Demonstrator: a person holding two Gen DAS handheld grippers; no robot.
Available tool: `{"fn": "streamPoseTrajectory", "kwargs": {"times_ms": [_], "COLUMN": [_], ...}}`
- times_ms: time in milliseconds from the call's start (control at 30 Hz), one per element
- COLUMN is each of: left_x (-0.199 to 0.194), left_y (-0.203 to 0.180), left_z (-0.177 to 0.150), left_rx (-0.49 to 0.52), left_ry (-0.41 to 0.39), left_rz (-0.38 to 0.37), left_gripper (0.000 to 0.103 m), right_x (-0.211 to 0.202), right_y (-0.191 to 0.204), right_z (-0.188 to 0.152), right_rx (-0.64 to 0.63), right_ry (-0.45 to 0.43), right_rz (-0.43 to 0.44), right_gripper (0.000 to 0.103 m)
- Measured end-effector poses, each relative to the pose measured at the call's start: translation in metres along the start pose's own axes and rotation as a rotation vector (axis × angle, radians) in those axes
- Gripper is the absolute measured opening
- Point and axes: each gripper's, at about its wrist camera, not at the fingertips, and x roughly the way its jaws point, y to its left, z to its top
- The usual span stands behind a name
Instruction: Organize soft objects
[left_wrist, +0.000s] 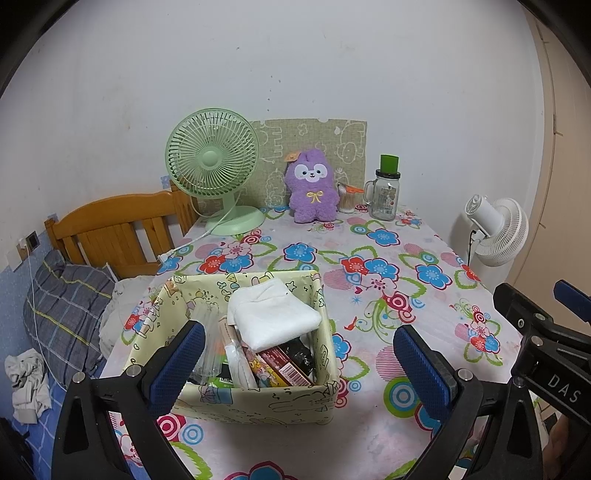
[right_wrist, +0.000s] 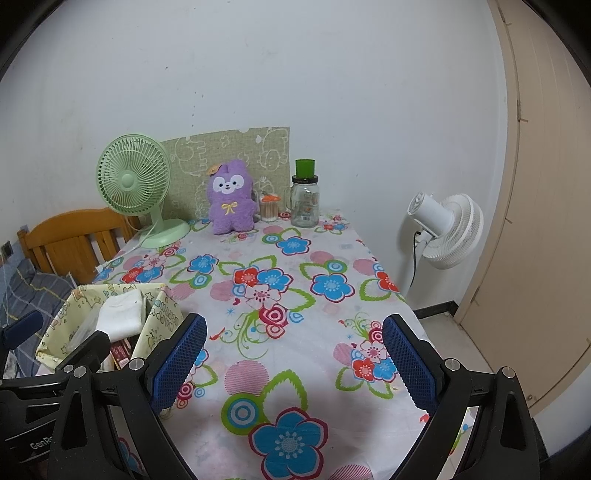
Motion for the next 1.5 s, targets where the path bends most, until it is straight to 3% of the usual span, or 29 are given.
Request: {"fn": "streamPoseTrajectory", "kwargs": {"times_ms": [1500], "left_x": [-0.0046], "left_y": [0.0036], "left_z": [0.0032], "left_rx": [-0.002], "left_ry": [-0.005], "left_rz": [0.01], "left_gripper": [0.103], "right_x": [-0.0008], "right_y": [-0.0006], "right_z": [0.0002], "right_rx": [-0.007], "right_ry": [0.008], "right_rz": [0.006], "right_gripper": [0.098]}}
